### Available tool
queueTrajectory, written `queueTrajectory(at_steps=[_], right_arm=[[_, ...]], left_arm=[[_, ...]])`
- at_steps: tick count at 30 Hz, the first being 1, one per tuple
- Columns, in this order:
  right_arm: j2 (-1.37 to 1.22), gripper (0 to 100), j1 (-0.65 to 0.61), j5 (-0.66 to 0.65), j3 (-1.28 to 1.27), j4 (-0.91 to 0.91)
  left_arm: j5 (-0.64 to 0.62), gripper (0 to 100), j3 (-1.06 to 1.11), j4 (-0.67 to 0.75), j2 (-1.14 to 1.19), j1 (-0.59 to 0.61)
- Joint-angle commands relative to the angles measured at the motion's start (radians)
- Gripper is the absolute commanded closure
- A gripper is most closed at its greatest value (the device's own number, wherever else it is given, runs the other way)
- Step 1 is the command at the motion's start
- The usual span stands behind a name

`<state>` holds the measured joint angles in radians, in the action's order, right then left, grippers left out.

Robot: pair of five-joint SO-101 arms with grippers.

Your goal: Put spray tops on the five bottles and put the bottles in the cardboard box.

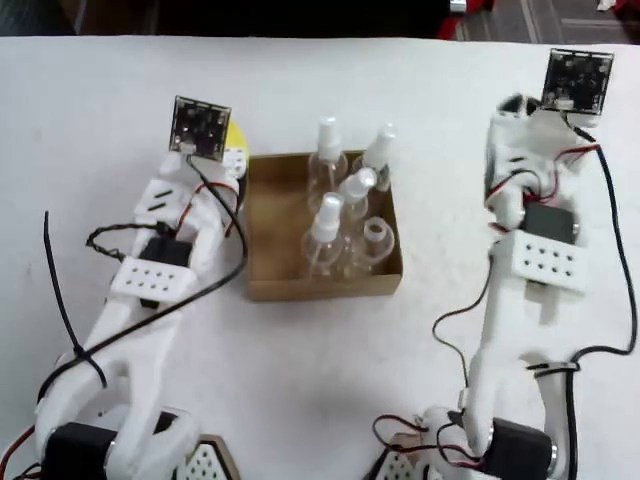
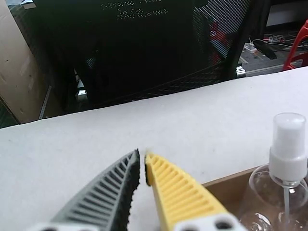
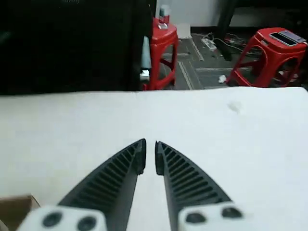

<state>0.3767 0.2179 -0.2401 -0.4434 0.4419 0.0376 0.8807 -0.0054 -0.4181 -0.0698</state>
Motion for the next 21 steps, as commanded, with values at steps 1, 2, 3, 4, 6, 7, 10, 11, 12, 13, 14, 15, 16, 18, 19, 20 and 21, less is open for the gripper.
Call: queueTrajectory(at_steps=[1,2,3,4,6,7,10,11,12,13,14,15,16,18,19,20,21], right_arm=[[-0.019,95.9,0.061,-0.219,0.089,0.156],[-0.044,95.0,0.070,-0.267,0.103,0.191],[-0.071,94.2,0.074,-0.321,0.115,0.223],[-0.097,93.5,0.079,-0.388,0.124,0.260],[-0.137,92.3,0.085,-0.575,0.133,0.355],[-0.153,92.1,0.085,-0.669,0.133,0.404],[-0.183,91.8,0.108,-0.927,0.120,0.515],[-0.188,91.8,0.119,-0.997,0.106,0.533],[-0.193,91.8,0.131,-1.060,0.087,0.541],[-0.197,91.8,0.145,-1.114,0.068,0.536],[-0.203,91.7,0.157,-1.163,0.048,0.526],[-0.211,91.7,0.166,-1.206,0.029,0.509],[-0.220,91.6,0.173,-1.244,0.011,0.492],[-0.248,89.2,0.183,-1.332,-0.015,0.473],[-0.263,86.8,0.185,-1.373,-0.020,0.472],[-0.282,84.0,0.188,-1.407,-0.021,0.472],[-0.300,81.3,0.188,-1.427,-0.020,0.467]], left_arm=[[0.008,98,-0.005,0.018,-0.004,-0.015],[0.008,98,-0.005,0.017,-0.004,-0.015],[0.008,98,-0.003,0.017,-0.004,-0.015],[0.008,98,-0.003,0.017,-0.004,-0.015],[0.008,98,-0.003,0.017,-0.004,-0.015],[0.008,98,-0.003,0.017,-0.004,-0.015],[0.008,98,-0.003,0.017,-0.004,-0.015],[0.008,98,-0.002,0.017,-0.004,-0.015],[0.008,98,0.005,0.020,-0.004,-0.015],[0.008,98,0.011,0.025,-0.004,-0.015],[0.008,98,0.011,0.025,-0.004,-0.016],[0.008,98,0.011,0.025,-0.004,-0.016],[0.008,98,0.011,0.025,-0.004,-0.016],[0.008,98,0.011,0.025,-0.004,-0.016],[0.008,98,0.011,0.025,-0.004,-0.016],[0.008,98,0.011,0.025,-0.004,-0.016],[0.008,98,0.011,0.025,-0.004,-0.016]])
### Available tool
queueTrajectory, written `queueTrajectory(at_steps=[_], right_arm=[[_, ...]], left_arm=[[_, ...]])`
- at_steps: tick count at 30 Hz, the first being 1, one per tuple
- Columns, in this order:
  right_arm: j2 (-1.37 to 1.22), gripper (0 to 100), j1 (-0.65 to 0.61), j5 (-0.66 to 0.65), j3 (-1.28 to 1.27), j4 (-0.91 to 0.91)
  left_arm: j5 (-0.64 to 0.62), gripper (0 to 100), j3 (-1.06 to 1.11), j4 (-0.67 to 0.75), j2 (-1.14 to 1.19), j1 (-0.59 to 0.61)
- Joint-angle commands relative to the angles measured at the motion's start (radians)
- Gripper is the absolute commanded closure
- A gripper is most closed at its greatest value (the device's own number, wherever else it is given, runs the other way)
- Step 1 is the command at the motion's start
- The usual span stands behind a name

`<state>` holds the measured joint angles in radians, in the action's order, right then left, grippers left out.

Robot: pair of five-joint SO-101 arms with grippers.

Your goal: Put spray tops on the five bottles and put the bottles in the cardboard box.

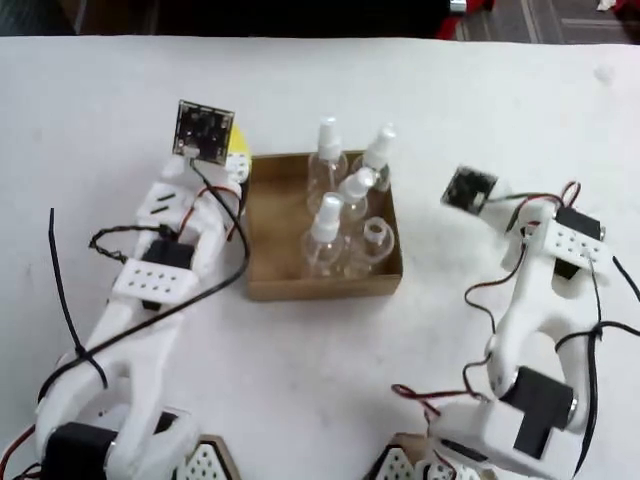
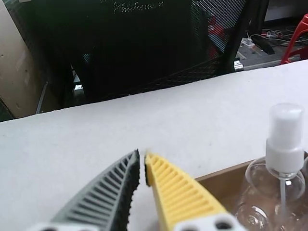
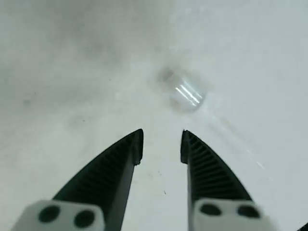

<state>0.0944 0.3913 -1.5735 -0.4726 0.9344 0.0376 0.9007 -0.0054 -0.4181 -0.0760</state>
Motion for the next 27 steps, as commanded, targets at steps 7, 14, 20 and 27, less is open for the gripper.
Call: queueTrajectory(at_steps=[7,14,20,27], right_arm=[[-0.160,77.2,0.013,-0.098,0.114,-0.028],[-0.265,77.2,0.005,-0.106,0.189,-0.033],[-0.351,77.2,0.007,-0.106,0.275,-0.035],[-0.460,81.5,0.008,-0.097,0.365,-0.035]], left_arm=[[0.008,98,-0.009,0.025,-0.004,-0.010],[0.008,98,-0.011,0.025,-0.004,-0.010],[0.008,98,-0.011,0.025,-0.004,-0.010],[0.008,98,-0.011,0.025,-0.004,-0.010]])
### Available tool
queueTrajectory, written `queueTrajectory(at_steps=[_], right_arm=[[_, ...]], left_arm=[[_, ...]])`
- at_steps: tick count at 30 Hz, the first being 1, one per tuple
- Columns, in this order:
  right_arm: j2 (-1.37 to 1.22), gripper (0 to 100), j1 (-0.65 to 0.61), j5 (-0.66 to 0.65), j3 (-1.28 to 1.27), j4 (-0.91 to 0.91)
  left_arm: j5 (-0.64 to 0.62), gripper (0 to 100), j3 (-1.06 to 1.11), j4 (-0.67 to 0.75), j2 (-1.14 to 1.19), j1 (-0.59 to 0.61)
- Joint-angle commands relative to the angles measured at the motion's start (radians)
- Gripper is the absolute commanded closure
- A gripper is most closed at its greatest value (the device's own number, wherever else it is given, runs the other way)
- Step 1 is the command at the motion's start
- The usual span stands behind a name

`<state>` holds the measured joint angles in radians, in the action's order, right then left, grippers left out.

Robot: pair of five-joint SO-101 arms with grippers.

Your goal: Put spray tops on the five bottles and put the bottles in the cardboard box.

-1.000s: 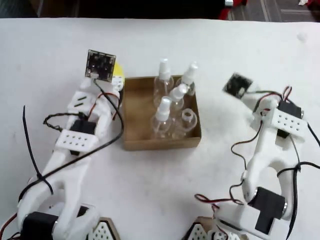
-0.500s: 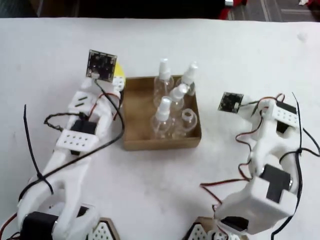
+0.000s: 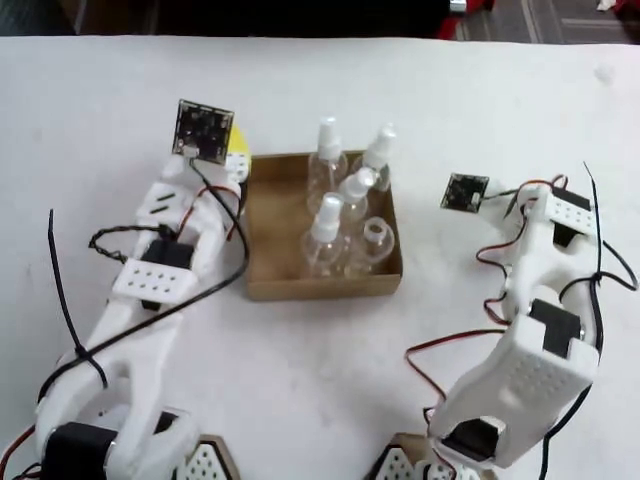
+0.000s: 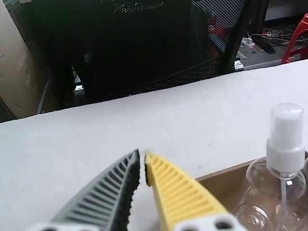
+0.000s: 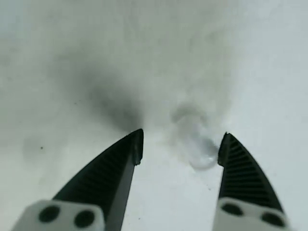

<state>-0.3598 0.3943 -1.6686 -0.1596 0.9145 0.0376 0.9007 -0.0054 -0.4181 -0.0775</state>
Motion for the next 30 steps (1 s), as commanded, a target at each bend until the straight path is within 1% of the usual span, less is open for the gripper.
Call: queueTrajectory(at_steps=[1,5,9,10,15,17,18,20,24,25,26,28,30], right_arm=[[-0.008,84.6,0.005,-0.002,0.052,-0.015],[-0.008,98.6,-0.002,-0.002,0.054,-0.015],[-0.008,95.4,-0.002,0.002,0.091,-0.008],[-0.007,95.4,-0.002,0.021,0.100,-0.008],[0.045,95.0,-0.002,0.255,0.178,0.001],[0.101,94.8,0.005,0.278,0.198,0.045],[0.131,94.3,0.005,0.255,0.201,0.079],[0.182,89.6,0.005,0.150,0.199,0.157],[0.219,69.0,0.033,-0.092,0.199,0.320],[0.219,65.8,0.045,-0.143,0.204,0.348],[0.219,65.2,0.062,-0.190,0.204,0.361],[0.216,67.7,0.093,-0.261,0.198,0.367],[0.202,70.7,0.111,-0.301,0.196,0.367]], left_arm=[[0.008,98,-0.011,0.025,-0.004,-0.008],[0.008,98,-0.011,0.025,-0.004,-0.008],[0.008,98,-0.011,0.025,-0.004,-0.008],[0.008,98,-0.011,0.025,-0.004,-0.008],[0.008,98,-0.011,0.025,-0.004,-0.008],[0.008,98,-0.011,0.025,-0.004,-0.008],[0.008,98,-0.011,0.025,-0.004,-0.008],[0.008,98,-0.011,0.025,-0.004,-0.008],[0.008,98,-0.011,0.025,-0.005,-0.008],[0.008,98,-0.011,0.025,-0.005,-0.008],[0.008,98,-0.011,0.025,-0.005,-0.008],[0.008,98,-0.011,0.025,-0.005,-0.008],[0.008,98,-0.011,0.025,-0.005,-0.008]])
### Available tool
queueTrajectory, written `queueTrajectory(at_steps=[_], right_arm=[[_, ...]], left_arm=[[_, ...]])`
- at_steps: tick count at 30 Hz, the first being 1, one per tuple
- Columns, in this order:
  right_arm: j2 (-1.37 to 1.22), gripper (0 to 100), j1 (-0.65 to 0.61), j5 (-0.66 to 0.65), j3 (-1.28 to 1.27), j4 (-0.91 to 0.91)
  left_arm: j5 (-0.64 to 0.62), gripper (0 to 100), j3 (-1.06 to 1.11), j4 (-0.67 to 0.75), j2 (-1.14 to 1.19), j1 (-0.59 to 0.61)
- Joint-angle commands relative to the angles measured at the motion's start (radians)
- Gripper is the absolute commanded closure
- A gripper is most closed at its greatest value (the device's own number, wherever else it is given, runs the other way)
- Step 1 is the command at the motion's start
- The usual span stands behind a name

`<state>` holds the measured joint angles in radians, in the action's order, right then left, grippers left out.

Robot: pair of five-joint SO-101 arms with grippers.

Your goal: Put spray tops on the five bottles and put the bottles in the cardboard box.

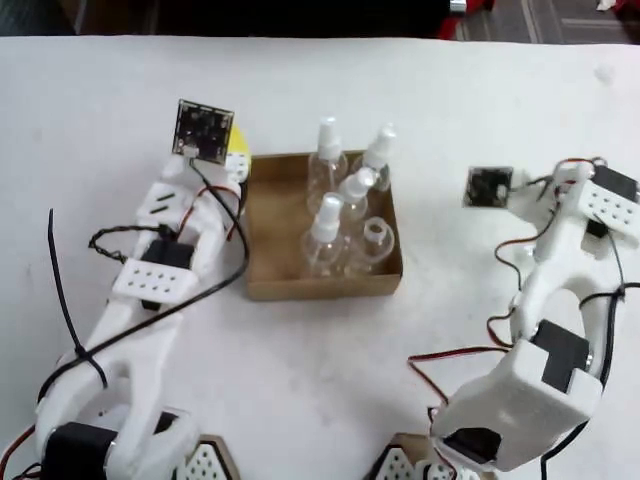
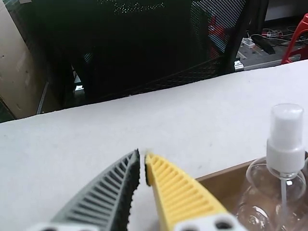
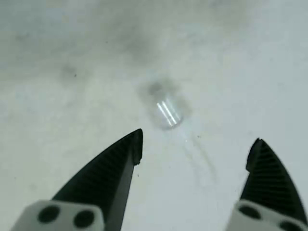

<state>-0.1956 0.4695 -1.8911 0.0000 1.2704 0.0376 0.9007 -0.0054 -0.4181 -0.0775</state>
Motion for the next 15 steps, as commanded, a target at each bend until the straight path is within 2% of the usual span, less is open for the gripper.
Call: queueTrajectory(at_steps=[1,15], right_arm=[[0.019,71.8,0.042,-0.091,0.038,0.012],[-0.213,72.5,0.030,-0.091,0.052,-0.194]], left_arm=[[0.008,98,-0.011,0.025,-0.005,-0.008],[0.008,98,-0.011,0.025,-0.005,-0.008]])
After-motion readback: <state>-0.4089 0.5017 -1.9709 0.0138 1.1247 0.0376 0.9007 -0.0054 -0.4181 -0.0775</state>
